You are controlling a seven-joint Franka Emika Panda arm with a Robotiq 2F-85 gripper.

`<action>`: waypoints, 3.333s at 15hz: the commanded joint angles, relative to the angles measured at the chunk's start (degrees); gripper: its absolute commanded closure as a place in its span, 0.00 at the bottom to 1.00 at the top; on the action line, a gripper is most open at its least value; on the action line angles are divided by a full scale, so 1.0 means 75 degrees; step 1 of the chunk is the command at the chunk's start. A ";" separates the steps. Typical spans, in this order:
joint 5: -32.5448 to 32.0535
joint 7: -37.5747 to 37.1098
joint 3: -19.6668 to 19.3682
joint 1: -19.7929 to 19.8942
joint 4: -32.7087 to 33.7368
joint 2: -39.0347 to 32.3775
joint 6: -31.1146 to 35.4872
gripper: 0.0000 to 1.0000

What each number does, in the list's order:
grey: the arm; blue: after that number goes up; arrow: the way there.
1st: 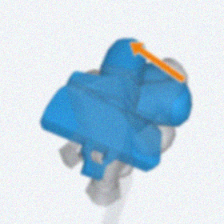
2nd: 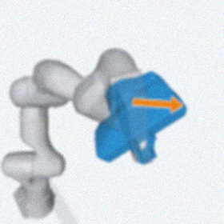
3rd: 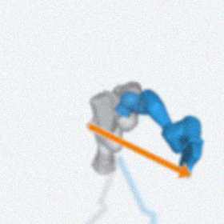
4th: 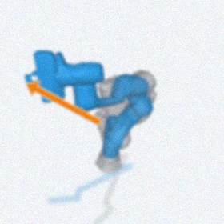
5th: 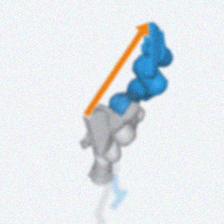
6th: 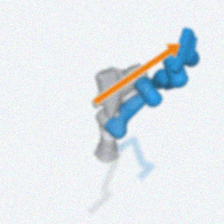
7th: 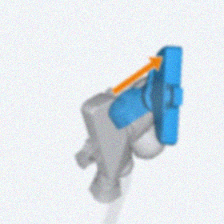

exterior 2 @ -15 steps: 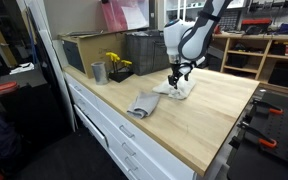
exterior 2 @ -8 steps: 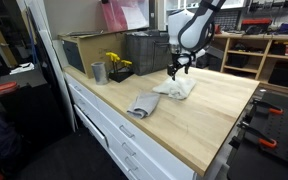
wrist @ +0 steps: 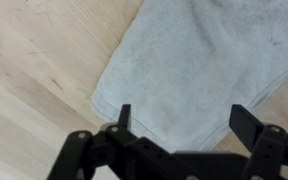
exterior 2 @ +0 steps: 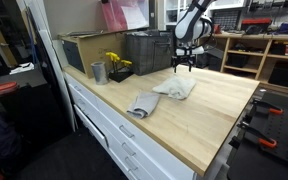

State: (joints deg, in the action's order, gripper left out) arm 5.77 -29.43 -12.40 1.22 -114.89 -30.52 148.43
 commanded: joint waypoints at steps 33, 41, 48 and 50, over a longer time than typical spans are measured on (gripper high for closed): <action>0.0079 0.4966 0.1413 0.2263 0.2780 -0.2147 -0.1290 0.00; 0.0112 0.5397 0.1369 0.2579 0.3743 -0.3009 -0.2264 0.01; 0.0630 0.5608 0.1681 0.2771 0.4856 -0.3570 -0.3965 0.61; 0.0678 0.5586 0.1663 0.2739 0.5128 -0.3703 -0.4273 0.77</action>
State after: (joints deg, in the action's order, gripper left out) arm 9.32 11.04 -0.73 21.21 -80.76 -55.15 120.93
